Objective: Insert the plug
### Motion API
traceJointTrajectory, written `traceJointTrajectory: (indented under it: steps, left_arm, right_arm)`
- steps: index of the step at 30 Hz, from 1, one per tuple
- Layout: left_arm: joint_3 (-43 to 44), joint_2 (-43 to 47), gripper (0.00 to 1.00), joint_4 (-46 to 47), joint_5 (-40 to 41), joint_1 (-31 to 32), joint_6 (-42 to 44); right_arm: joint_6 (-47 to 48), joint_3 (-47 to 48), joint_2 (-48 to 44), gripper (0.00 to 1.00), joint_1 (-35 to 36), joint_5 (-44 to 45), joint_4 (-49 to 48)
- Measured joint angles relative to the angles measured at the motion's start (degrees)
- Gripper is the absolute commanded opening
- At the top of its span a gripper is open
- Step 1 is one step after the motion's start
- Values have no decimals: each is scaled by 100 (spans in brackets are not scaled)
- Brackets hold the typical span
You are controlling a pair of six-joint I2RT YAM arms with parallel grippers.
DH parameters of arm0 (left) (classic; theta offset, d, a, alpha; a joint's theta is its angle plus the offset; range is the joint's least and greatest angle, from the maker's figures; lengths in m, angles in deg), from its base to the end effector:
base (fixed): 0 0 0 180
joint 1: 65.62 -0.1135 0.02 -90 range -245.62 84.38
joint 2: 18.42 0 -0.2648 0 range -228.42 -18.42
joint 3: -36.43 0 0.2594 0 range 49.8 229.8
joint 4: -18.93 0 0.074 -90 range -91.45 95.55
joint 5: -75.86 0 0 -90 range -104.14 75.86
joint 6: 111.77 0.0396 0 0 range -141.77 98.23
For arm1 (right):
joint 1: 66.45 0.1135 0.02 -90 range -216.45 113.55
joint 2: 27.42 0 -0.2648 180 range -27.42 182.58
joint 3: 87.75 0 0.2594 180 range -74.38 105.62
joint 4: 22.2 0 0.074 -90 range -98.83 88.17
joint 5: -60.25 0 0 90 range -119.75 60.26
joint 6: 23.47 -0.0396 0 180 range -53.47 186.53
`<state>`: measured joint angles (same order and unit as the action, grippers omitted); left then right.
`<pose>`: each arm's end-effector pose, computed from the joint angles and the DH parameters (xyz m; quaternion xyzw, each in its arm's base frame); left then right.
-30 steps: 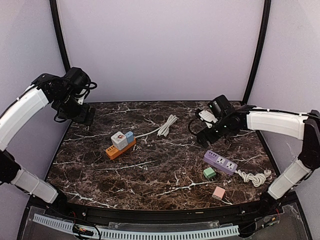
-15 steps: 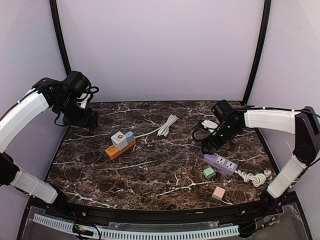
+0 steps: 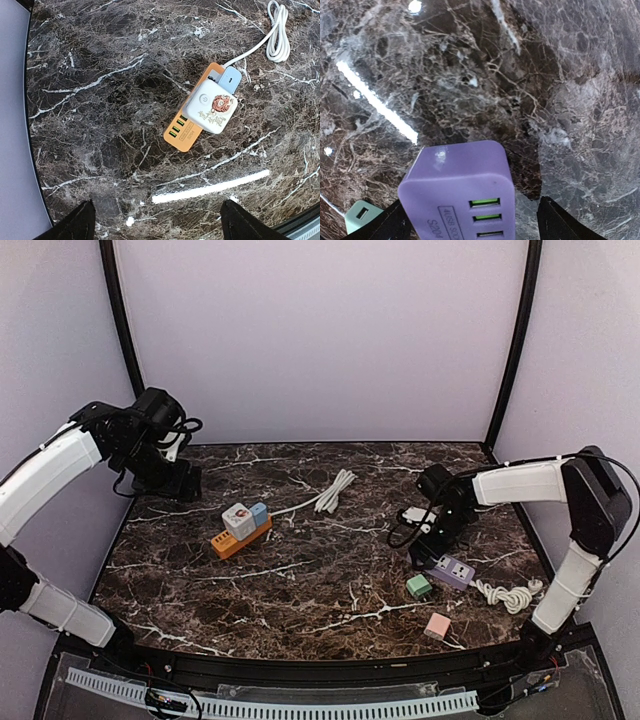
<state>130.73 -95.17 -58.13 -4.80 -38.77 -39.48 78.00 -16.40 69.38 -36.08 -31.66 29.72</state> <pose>0.2384 -0.1135 0.3520 0.0553 0.9603 -0.0267 0.2723 0.2672 0.1581 0.1541 -0.3566 0.9276 0.0344 0.1058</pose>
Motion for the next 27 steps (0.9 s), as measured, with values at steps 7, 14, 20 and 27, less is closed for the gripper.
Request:
traceJointTrajectory:
  steps: [7,14,20,27]
  left_arm:
    - [-83,7,87,92,-39,0,-63]
    - [-146,70,86,122,-39,0,-81]
    - [-146,72,85,122,-35,0,-72]
    - [-146,72,85,114,-33,0,-70]
  right_arm:
    - [-31,44,173,60,4,-11,9]
    - [59,249,223,45,203,-214,-7]
    - [157,723,605,29,487,-304,-9]
    - [164,1036,857,22,684,-326,-31]
